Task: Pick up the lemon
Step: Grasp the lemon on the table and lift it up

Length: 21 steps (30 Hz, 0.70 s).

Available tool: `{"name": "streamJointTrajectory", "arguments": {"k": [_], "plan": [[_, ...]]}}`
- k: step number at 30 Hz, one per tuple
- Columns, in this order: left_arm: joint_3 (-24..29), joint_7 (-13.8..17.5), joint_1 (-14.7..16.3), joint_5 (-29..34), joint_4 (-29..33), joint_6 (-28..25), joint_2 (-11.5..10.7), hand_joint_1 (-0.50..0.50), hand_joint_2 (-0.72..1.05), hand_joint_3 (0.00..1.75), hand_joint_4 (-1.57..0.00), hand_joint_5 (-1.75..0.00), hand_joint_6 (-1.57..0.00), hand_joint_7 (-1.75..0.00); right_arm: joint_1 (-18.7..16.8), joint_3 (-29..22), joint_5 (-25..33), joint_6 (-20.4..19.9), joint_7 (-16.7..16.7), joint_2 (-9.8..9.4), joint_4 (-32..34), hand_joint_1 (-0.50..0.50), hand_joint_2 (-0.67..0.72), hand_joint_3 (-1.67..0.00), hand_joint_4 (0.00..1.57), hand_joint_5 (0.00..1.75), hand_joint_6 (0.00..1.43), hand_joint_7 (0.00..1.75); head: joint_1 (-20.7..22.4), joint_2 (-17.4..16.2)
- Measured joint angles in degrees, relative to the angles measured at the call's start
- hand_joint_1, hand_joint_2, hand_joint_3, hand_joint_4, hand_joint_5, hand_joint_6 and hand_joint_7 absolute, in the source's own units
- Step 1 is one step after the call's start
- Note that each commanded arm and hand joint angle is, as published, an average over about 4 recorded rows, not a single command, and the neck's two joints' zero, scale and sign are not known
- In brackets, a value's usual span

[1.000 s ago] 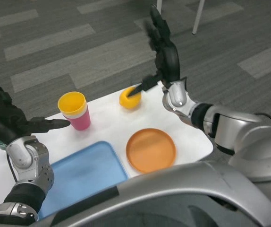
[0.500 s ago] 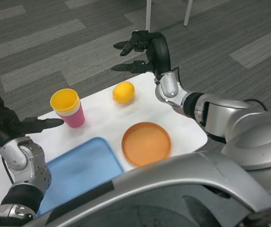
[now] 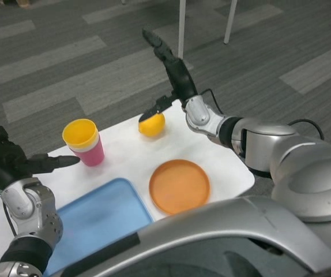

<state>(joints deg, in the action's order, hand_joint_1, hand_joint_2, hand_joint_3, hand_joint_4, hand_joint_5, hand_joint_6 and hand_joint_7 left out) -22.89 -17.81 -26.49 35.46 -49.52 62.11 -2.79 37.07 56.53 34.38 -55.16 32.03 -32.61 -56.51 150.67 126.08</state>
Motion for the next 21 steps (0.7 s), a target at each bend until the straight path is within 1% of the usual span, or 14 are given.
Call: {"name": "streamJointTrajectory", "arguments": {"k": [2, 5, 6, 9, 12, 14, 17, 19, 21], "plan": [[-0.05, 0.02, 0.00, 0.01, -0.28, -0.01, 0.03, -0.50, -0.72, 0.09, 0.00, 0.00, -0.03, -0.07, 1.85, 2.61, 0.14, 2.73, -4.04, 0.11, -2.38, -0.15, -0.03, -0.06, 0.00, 0.00, 0.00, 0.00, -0.19, 0.25], [-0.09, 0.07, -0.03, 0.01, -0.79, -0.05, 0.11, -0.50, -0.72, 0.09, 0.00, 0.00, -0.03, -0.07, 4.66, 6.20, 0.28, 4.30, -6.98, 0.21, -5.48, -0.17, -0.03, -0.06, 0.00, 0.00, 0.00, 0.00, -0.78, 0.68], [-0.13, 0.10, -0.05, 0.02, -1.05, -0.05, 0.14, -0.50, -0.72, 0.09, 0.00, 0.00, -0.03, -0.07, 5.65, 7.63, 0.35, 4.51, -7.54, 0.28, -6.63, -0.17, -0.03, -0.08, 0.00, 0.00, 0.00, 0.00, -0.87, 0.74], [-0.37, 0.24, -0.10, 0.02, -1.74, -0.07, 0.27, -0.50, -0.72, 0.09, 0.00, 0.00, -0.01, -0.07, 8.34, 12.69, 0.52, 5.00, -8.88, 0.53, -10.04, -0.15, -0.05, -0.06, 0.00, 0.00, 0.00, 0.00, -0.93, 0.77], [-0.76, 0.43, -0.14, 0.03, -1.92, -0.09, 0.39, -0.50, -0.72, 0.09, 0.00, 0.00, -0.02, -0.07, 9.99, 16.80, 0.61, 5.31, -9.62, 0.80, -12.12, -0.17, -0.10, -0.04, 0.00, 0.00, 0.00, 0.00, -1.20, 0.79], [-1.26, 0.57, -0.21, 0.03, -1.94, -0.10, 0.47, -0.50, -0.72, 0.09, 0.00, 0.00, -0.01, -0.07, 11.17, 20.70, 0.67, 5.67, -10.13, 1.26, -14.07, -0.17, -0.10, -0.04, 0.00, 0.00, 0.00, 0.00, -1.50, 0.79], [-2.00, 0.72, -0.25, 0.03, -1.92, -0.11, 0.54, -0.50, -0.72, 0.09, 0.00, 0.00, -0.01, -0.07, 12.24, 25.67, 0.62, 6.15, -10.98, 2.13, -16.79, -0.17, -0.10, -0.06, 0.00, 0.00, 0.00, 0.00, -1.50, 0.52], [-2.31, 0.76, -0.23, 0.03, -1.91, -0.12, 0.55, -0.50, -0.72, 0.09, 0.00, 0.00, -0.01, -0.07, 12.49, 28.27, 0.58, 6.51, -11.85, 2.86, -18.56, -0.17, -0.10, -0.08, 0.00, 0.00, 0.00, 0.00, -1.47, 0.26], [-2.51, 0.83, -0.21, 0.03, -1.90, -0.12, 0.56, -0.50, -0.72, 0.09, 0.00, 0.00, 0.00, -0.07, 12.55, 29.81, 0.52, 6.79, -12.79, 3.48, -19.88, -0.17, -0.10, -0.08, 0.00, 0.00, 0.00, 0.00, -1.42, -0.05]]}}
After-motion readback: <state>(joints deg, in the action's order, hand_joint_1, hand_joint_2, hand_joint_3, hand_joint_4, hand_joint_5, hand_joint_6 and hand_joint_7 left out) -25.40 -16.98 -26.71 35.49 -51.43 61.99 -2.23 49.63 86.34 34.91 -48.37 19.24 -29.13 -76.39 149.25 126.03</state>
